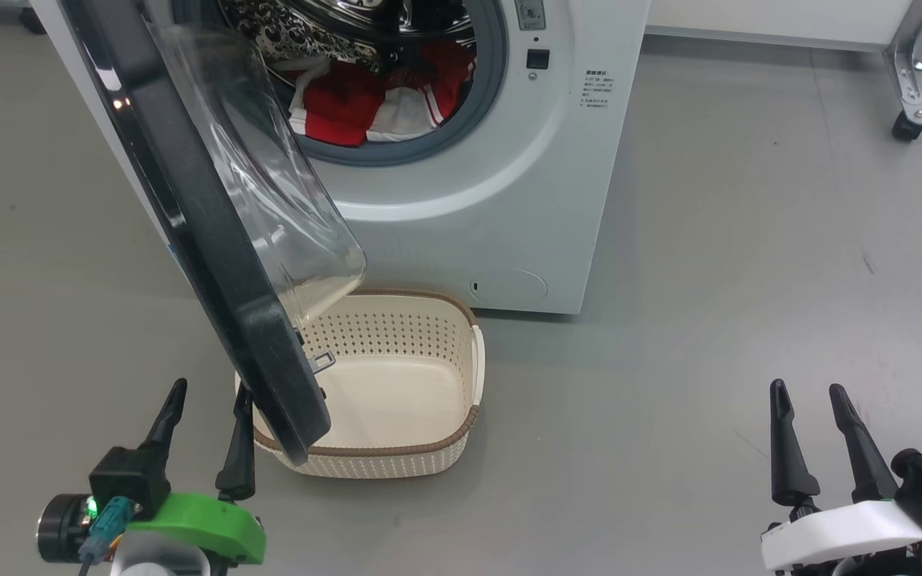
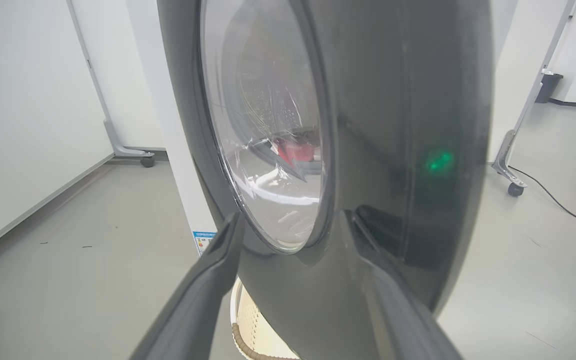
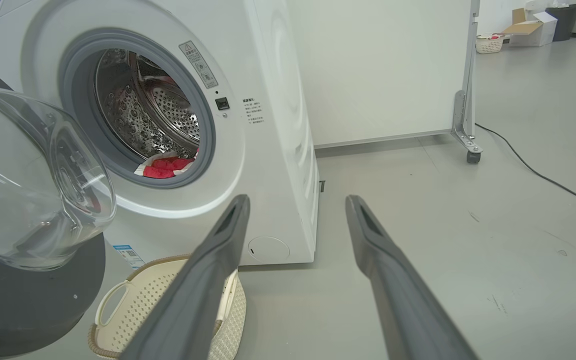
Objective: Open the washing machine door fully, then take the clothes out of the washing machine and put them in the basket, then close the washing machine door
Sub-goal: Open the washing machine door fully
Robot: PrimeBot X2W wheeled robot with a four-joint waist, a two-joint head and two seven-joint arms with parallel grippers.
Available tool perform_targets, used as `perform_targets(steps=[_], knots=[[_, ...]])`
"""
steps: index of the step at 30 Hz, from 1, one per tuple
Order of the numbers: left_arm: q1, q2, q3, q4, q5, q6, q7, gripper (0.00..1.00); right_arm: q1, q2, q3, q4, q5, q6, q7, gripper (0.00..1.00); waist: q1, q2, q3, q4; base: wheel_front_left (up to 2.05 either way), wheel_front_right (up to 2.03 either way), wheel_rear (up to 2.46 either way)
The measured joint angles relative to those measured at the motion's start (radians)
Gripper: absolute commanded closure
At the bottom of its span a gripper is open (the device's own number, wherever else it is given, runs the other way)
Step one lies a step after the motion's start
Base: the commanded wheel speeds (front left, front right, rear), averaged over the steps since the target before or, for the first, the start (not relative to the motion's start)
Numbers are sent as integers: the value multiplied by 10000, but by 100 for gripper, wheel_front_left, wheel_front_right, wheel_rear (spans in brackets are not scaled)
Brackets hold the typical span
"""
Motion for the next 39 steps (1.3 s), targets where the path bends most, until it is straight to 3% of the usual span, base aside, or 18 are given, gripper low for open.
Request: perform_targets(steps=[23,24,25,26,39], knots=[[1,-17,40,4,0,-10,0,0,24,301,-328,15,-305,332,0,0,0,0,155,41,0,0,0],[1,-19,40,10,0,-12,0,25,24,314,-334,21,-326,336,0,0,1,0,159,44,0,0,0],[1,-21,40,25,0,-38,0,69,24,324,-341,25,-330,336,0,0,0,0,163,47,0,0,0],[1,-21,38,46,0,-54,0,100,24,334,-351,29,-339,337,0,0,1,0,166,50,0,0,0],[-1,-21,79,71,44,-98,0,100,24,502,-508,107,-424,510,0,0,0,0,158,137,0,0,0]])
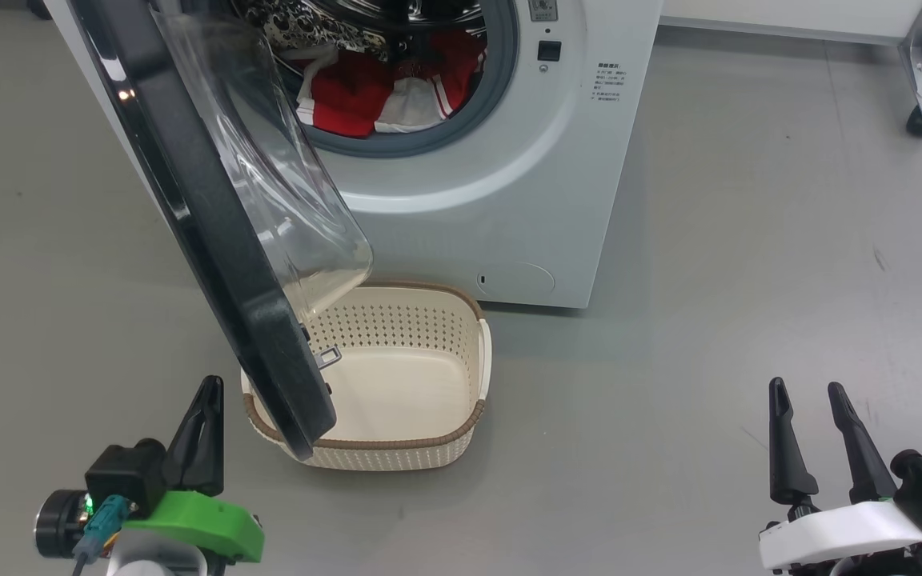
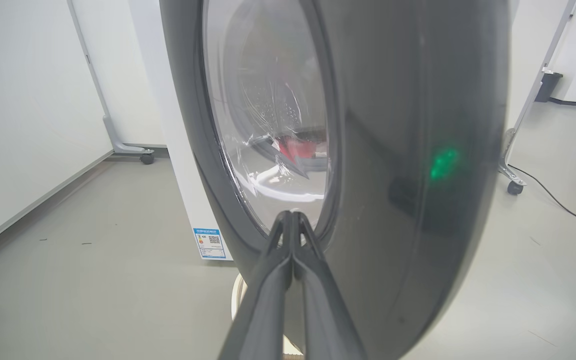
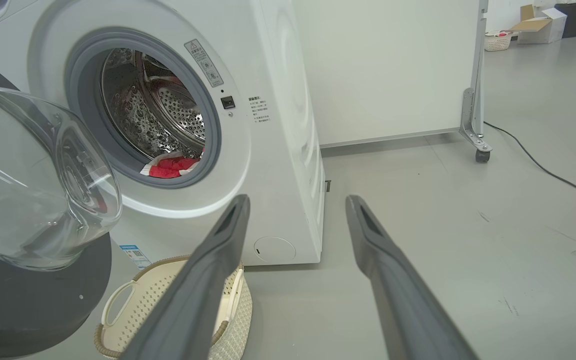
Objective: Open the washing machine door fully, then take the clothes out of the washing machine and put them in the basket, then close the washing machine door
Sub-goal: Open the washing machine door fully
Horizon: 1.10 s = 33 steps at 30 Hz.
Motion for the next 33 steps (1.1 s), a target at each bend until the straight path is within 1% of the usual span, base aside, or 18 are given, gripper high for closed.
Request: perform_targets(steps=[5,6,9,20,25,33], knots=[[-31,2,209,-401,40,8,0,100,0,69,-44,38,-98,13,0,0,0,1,-25,40,0,0,0],[-73,10,307,-570,40,8,2,100,0,94,-61,56,-136,94,0,0,0,0,-39,51,0,0,0],[-267,58,522,-928,42,12,0,100,-1,155,-81,75,-165,104,0,0,0,0,-67,56,0,0,0],[-1787,403,1227,-2759,50,12,-46,100,-1,307,-236,178,-270,211,0,0,0,0,-248,38,0,0,0],[-2392,479,1164,-3567,125,2,-48,100,3,364,-240,219,-341,311,0,0,0,0,-326,1,0,0,0],[-2855,495,554,-4312,316,-117,-15,100,42,384,-330,272,-370,355,0,0,0,0,-388,-95,0,0,0]])
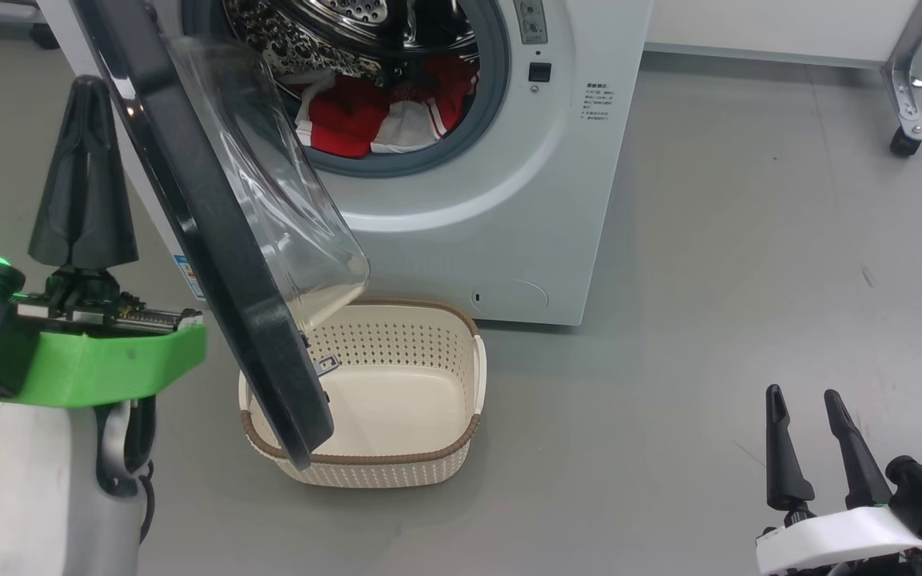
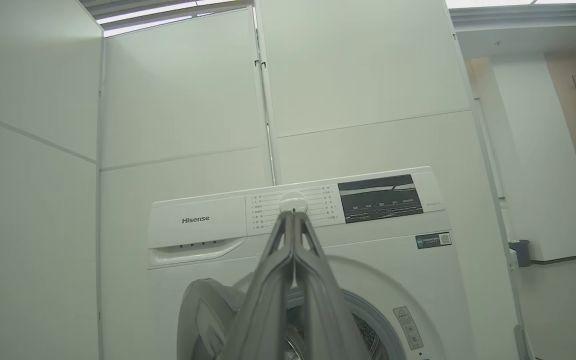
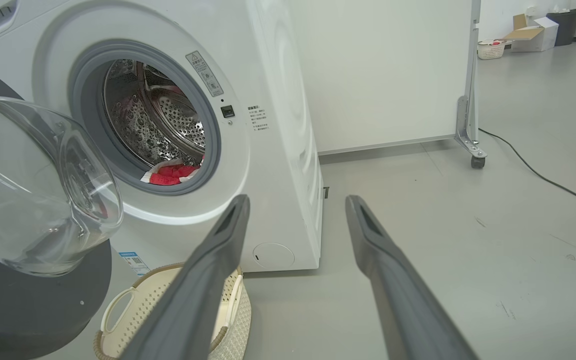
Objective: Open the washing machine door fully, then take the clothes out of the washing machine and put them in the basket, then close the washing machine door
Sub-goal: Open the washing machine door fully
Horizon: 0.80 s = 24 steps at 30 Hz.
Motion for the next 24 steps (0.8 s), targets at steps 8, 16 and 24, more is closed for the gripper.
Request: perform_targets(steps=[8,16,24], knots=[[-68,-75,-878,-382,19,-58,449,100,8,115,-21,59,-69,88,0,0,0,0,-53,-113,0,0,0],[199,-96,-2161,-251,90,-150,1112,100,20,157,-65,113,-132,167,0,0,0,0,-93,-198,0,0,0],[999,-201,-3122,217,-58,-224,1871,100,128,209,-92,169,-148,257,0,0,0,0,-133,-259,0,0,0]])
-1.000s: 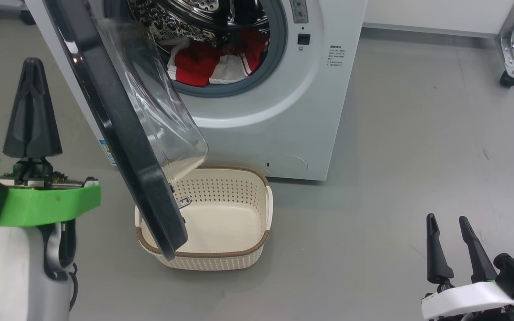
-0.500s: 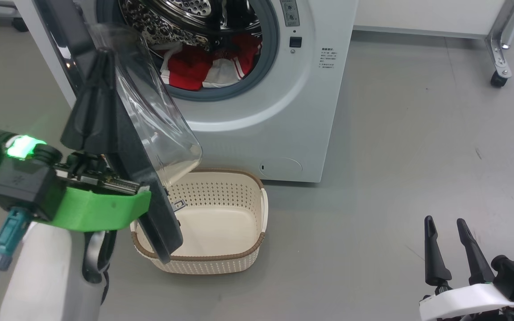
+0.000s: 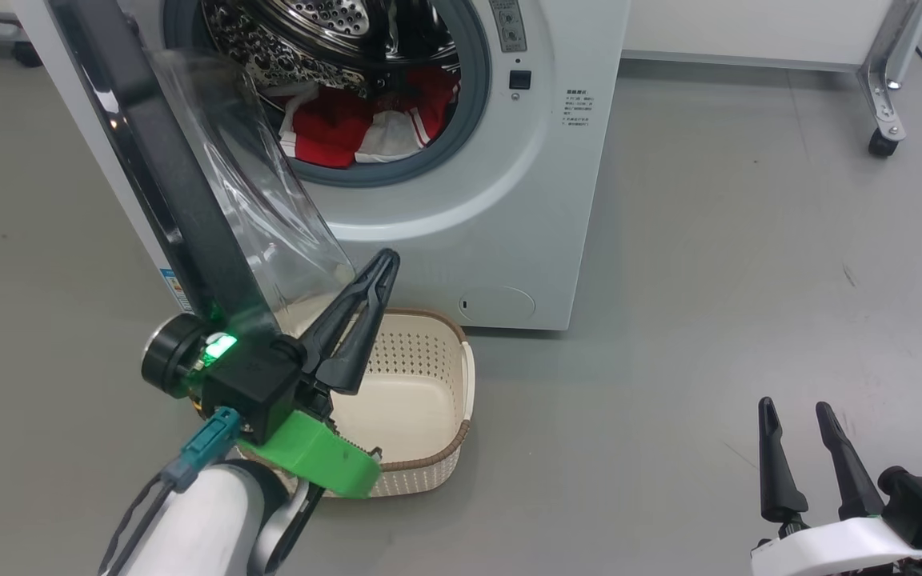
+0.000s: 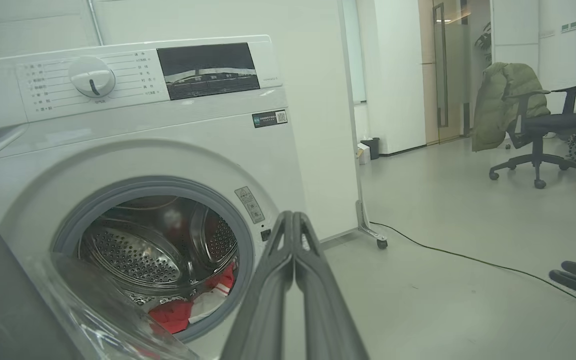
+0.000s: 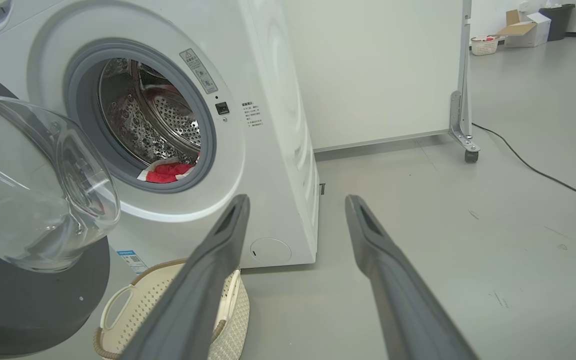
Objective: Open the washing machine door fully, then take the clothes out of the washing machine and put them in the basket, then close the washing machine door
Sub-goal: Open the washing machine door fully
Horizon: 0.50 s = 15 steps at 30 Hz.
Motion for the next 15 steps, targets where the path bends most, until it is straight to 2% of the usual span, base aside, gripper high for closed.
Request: perform_targets(steps=[15], knots=[[870,-150,-178,1120,-826,19,1267,100,22,96,-35,33,-86,10,0,0,0,0,86,-109,0,0,0]])
